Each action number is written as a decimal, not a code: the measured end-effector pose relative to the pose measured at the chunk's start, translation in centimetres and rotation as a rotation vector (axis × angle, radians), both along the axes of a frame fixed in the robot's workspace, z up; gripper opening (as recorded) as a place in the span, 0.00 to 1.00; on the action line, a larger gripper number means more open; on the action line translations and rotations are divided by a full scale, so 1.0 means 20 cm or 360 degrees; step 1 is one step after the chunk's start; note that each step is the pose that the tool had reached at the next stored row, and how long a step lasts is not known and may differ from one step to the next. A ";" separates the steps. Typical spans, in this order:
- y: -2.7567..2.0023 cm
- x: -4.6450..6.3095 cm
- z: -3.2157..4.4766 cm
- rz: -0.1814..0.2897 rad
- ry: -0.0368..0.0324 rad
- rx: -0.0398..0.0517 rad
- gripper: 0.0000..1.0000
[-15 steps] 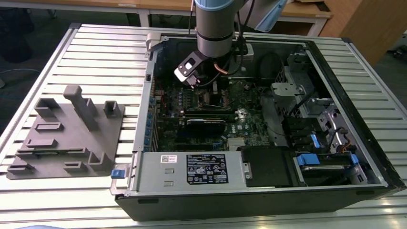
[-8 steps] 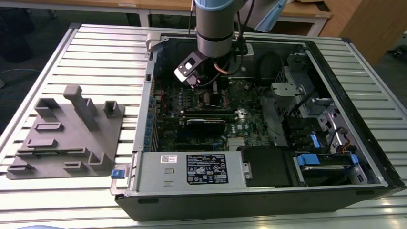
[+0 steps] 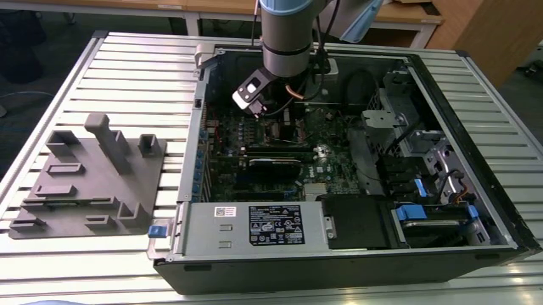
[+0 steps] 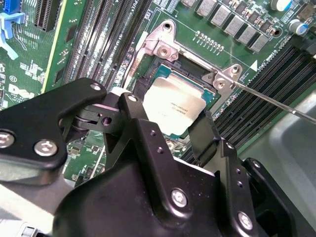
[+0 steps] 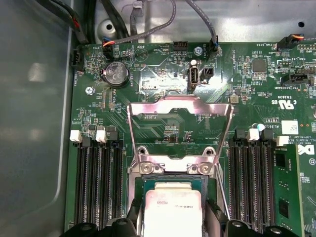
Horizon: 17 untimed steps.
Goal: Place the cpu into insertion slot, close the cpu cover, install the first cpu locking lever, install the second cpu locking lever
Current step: 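Place the cpu into insertion slot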
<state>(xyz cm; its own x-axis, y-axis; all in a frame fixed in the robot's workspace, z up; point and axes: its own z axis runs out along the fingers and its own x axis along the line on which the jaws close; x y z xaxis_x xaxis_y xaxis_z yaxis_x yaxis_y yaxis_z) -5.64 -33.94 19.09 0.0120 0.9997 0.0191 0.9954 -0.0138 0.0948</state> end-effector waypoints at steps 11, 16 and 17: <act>-0.001 0.00 0.000 0.0000 0.0000 -0.0025 0.62; -0.001 0.00 0.003 0.0000 0.0000 -0.0026 0.62; -0.001 0.00 0.008 0.0000 0.0000 -0.0025 0.62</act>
